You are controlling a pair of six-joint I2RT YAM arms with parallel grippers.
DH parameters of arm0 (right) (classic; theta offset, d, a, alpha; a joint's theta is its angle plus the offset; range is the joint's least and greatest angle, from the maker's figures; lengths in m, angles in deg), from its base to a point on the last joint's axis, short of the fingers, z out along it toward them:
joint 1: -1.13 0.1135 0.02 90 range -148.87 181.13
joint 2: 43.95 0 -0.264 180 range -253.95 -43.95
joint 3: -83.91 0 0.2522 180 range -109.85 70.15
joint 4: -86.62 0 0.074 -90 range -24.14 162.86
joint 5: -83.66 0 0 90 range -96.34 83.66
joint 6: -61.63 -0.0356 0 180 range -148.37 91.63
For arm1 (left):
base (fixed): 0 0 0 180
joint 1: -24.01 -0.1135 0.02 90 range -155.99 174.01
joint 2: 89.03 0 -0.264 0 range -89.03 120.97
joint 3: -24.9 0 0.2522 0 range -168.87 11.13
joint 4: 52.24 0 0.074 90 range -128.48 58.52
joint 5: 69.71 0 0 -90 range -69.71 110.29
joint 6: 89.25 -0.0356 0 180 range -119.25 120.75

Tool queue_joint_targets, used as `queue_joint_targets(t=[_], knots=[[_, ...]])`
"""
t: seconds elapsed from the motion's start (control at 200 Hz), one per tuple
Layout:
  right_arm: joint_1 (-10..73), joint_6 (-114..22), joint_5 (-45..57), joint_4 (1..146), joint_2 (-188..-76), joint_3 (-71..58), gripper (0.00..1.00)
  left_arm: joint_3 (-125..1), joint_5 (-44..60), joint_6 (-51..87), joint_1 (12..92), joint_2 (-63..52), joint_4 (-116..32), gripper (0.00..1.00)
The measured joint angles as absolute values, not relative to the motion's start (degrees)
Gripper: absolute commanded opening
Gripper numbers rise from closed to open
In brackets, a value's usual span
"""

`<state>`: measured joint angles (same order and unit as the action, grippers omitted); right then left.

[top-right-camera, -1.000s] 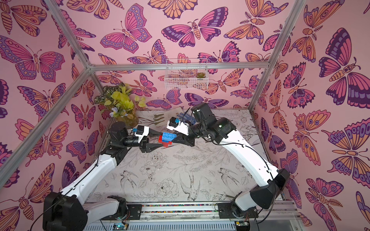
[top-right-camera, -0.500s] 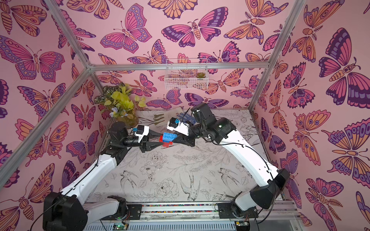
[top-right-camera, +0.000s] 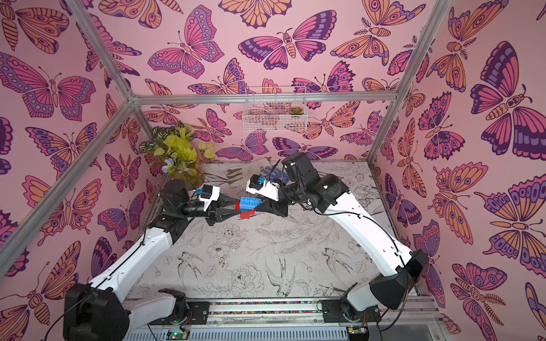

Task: Assemble the letter f with lego
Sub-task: Pick up the lego brick from the center of the board.

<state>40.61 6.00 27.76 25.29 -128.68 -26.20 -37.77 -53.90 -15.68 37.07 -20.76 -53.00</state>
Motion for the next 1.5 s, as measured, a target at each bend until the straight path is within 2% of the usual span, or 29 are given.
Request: queue_joint_targets(t=[0.21,0.381,0.441,0.546,0.611,0.701,0.911,0.946,1.097,1.232,1.497], knots=[[40.61,6.02,27.74,25.29,-128.70,-26.20,0.18,-37.77,-53.90,-15.68,37.07,-20.76,-53.00,0.20],[40.61,6.04,27.76,25.29,-128.68,-26.20,0.25,-37.77,-53.90,-15.68,37.07,-20.76,-53.00,0.19],[40.61,6.08,27.76,25.29,-128.70,-26.20,0.31,-37.77,-53.90,-15.70,37.07,-20.76,-53.00,0.19],[40.61,6.00,27.74,25.31,-128.68,-26.20,0.46,-37.77,-53.88,-15.68,37.07,-20.76,-53.00,0.19],[40.61,5.78,27.68,25.40,-128.70,-26.20,0.58,-37.77,-53.79,-15.70,37.07,-20.76,-53.00,0.19],[40.61,6.00,27.63,25.49,-128.70,-26.20,0.69,-37.77,-53.66,-15.70,37.07,-20.76,-53.00,0.18],[40.61,5.87,27.59,25.55,-128.68,-26.20,0.79,-37.77,-53.62,-15.70,37.05,-20.76,-53.00,0.18],[40.61,5.71,27.59,25.64,-128.68,-26.20,0.85,-37.77,-53.59,-15.70,37.07,-20.76,-53.00,0.18],[40.61,4.62,26.82,27.70,-127.74,-25.37,0.93,-37.77,-52.92,-15.50,37.07,-20.76,-53.00,0.17],[40.61,3.31,25.27,30.97,-124.00,-21.88,0.99,-37.77,-51.47,-14.28,37.05,-20.26,-53.00,0.17],[40.61,-2.16,19.17,39.98,-113.97,-11.39,0.99,-37.73,-47.25,-7.94,37.05,-17.22,-53.02,0.20]])
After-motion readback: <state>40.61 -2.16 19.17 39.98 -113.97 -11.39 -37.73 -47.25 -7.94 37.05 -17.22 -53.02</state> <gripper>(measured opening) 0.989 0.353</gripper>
